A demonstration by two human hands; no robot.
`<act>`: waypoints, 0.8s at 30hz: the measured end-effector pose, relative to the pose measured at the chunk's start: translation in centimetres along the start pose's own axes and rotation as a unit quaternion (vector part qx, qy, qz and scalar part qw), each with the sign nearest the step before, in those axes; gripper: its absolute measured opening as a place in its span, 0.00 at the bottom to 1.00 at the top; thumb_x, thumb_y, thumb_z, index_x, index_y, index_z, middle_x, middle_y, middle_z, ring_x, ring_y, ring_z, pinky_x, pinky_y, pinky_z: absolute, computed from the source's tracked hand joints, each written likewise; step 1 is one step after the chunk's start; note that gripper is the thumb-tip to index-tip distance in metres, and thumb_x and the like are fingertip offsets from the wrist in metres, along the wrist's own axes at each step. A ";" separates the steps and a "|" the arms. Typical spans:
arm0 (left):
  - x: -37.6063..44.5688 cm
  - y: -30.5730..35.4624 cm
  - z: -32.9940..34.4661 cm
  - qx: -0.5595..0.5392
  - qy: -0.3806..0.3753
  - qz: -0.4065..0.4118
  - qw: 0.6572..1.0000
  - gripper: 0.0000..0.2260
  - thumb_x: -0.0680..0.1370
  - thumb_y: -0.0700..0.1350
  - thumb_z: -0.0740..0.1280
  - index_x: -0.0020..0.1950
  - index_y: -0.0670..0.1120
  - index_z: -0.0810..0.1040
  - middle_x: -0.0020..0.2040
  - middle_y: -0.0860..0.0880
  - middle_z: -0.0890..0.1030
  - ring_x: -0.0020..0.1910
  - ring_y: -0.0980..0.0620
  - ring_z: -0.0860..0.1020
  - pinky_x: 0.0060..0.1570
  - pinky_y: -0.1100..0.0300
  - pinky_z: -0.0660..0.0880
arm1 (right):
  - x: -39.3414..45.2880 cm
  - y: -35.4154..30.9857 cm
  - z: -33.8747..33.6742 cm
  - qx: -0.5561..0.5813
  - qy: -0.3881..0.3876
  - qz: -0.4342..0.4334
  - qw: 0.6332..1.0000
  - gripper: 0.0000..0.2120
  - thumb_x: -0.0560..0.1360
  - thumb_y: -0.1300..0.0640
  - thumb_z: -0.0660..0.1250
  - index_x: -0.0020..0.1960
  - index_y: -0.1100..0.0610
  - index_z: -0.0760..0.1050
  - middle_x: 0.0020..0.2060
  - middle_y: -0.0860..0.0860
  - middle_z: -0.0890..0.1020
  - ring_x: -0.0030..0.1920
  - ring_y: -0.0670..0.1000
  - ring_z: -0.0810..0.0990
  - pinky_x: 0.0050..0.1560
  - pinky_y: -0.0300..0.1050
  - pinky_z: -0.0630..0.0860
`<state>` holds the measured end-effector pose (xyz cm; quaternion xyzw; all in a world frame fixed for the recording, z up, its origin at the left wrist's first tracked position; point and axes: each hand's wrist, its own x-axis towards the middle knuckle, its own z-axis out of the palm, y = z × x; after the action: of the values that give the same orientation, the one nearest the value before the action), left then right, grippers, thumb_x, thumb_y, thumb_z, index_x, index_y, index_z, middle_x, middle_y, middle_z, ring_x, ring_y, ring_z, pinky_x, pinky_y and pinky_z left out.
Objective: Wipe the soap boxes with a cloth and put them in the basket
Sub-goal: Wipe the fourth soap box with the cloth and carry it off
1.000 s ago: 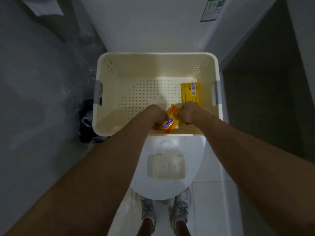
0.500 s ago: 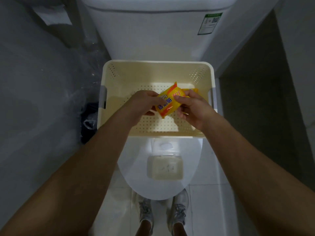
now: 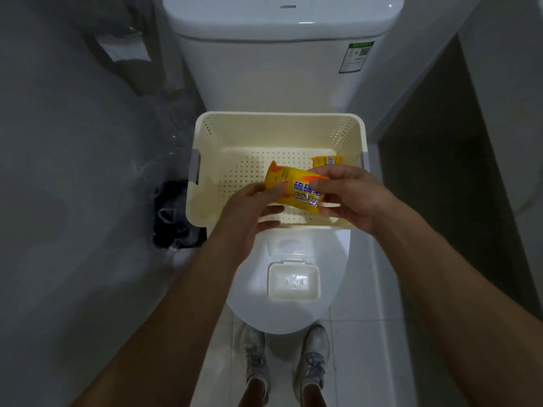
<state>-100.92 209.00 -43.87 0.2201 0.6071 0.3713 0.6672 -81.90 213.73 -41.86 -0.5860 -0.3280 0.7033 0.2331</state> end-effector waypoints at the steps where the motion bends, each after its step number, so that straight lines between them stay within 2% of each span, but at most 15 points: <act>1: -0.3 0.3 -0.4 0.013 0.015 0.023 1.000 0.16 0.75 0.47 0.73 0.62 0.48 0.78 0.54 0.47 0.84 0.52 0.48 0.83 0.45 0.54 0.80 | -0.3 0.0 -0.3 -0.015 -0.004 -0.003 1.000 0.08 0.74 0.63 0.72 0.50 0.51 0.83 0.44 0.51 0.87 0.44 0.50 0.84 0.39 0.43 0.80; 4: -1.2 0.6 -0.9 0.092 0.031 0.106 0.990 0.15 0.75 0.42 0.74 0.61 0.49 0.78 0.52 0.45 0.84 0.49 0.48 0.84 0.41 0.57 0.80 | -1.3 0.3 -0.4 -0.018 -0.004 -0.016 1.000 0.10 0.74 0.62 0.73 0.53 0.52 0.82 0.48 0.53 0.87 0.46 0.51 0.85 0.43 0.45 0.80; 7: -2.4 0.0 -1.0 0.094 0.035 0.125 0.987 0.14 0.73 0.38 0.75 0.57 0.45 0.80 0.48 0.40 0.84 0.48 0.43 0.84 0.44 0.53 0.82 | -2.4 1.2 -0.3 0.008 0.021 -0.029 0.999 0.13 0.72 0.63 0.75 0.56 0.59 0.79 0.52 0.60 0.85 0.47 0.54 0.83 0.45 0.46 0.80; 9: -3.4 -0.8 -1.1 0.083 0.045 0.131 0.987 0.13 0.72 0.37 0.75 0.55 0.45 0.80 0.47 0.39 0.84 0.47 0.43 0.85 0.46 0.51 0.83 | -3.5 2.1 -0.2 0.027 0.025 -0.029 0.999 0.19 0.72 0.65 0.74 0.61 0.66 0.77 0.57 0.66 0.81 0.50 0.57 0.83 0.56 0.50 0.80; 11: -4.3 -1.8 -1.2 0.074 0.049 0.136 0.987 0.13 0.72 0.36 0.75 0.55 0.45 0.80 0.47 0.38 0.84 0.47 0.42 0.85 0.45 0.51 0.83 | -4.7 3.1 -0.2 0.019 0.028 -0.037 0.999 0.19 0.71 0.68 0.74 0.61 0.67 0.77 0.57 0.68 0.81 0.54 0.61 0.84 0.62 0.54 0.79; 14: -5.3 -3.4 -1.2 0.085 0.053 0.142 0.985 0.13 0.72 0.37 0.76 0.55 0.46 0.81 0.46 0.42 0.85 0.46 0.44 0.85 0.46 0.52 0.83 | -6.4 4.8 0.0 0.004 0.061 -0.049 0.997 0.16 0.69 0.70 0.75 0.56 0.64 0.80 0.51 0.64 0.84 0.51 0.59 0.86 0.57 0.53 0.81; 18: -6.1 -6.3 -0.9 0.160 0.092 0.158 0.970 0.14 0.70 0.41 0.78 0.53 0.52 0.83 0.43 0.56 0.84 0.43 0.57 0.83 0.42 0.61 0.81 | -7.6 7.8 0.4 0.011 0.116 -0.041 0.992 0.10 0.69 0.69 0.76 0.48 0.59 0.82 0.40 0.53 0.87 0.39 0.48 0.86 0.41 0.39 0.82; 21: -6.4 -8.9 -0.9 0.180 0.123 0.151 0.964 0.15 0.69 0.43 0.79 0.53 0.52 0.82 0.42 0.54 0.84 0.42 0.56 0.83 0.46 0.54 0.82 | -7.9 10.4 0.9 0.002 0.152 -0.030 0.988 0.10 0.69 0.68 0.76 0.44 0.55 0.82 0.37 0.51 0.86 0.36 0.46 0.84 0.36 0.36 0.80; 24: -6.4 -11.6 -1.1 0.191 0.150 0.129 0.962 0.13 0.70 0.43 0.79 0.51 0.48 0.80 0.44 0.50 0.84 0.44 0.52 0.84 0.49 0.47 0.82 | -7.5 13.3 1.4 -0.031 0.194 -0.013 0.980 0.11 0.68 0.67 0.78 0.42 0.53 0.82 0.39 0.53 0.84 0.40 0.52 0.84 0.42 0.44 0.80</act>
<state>-99.27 196.63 -48.56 0.3614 0.7262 0.3604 0.4606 -80.93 199.12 -46.44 -0.7137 -0.3061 0.5628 0.2832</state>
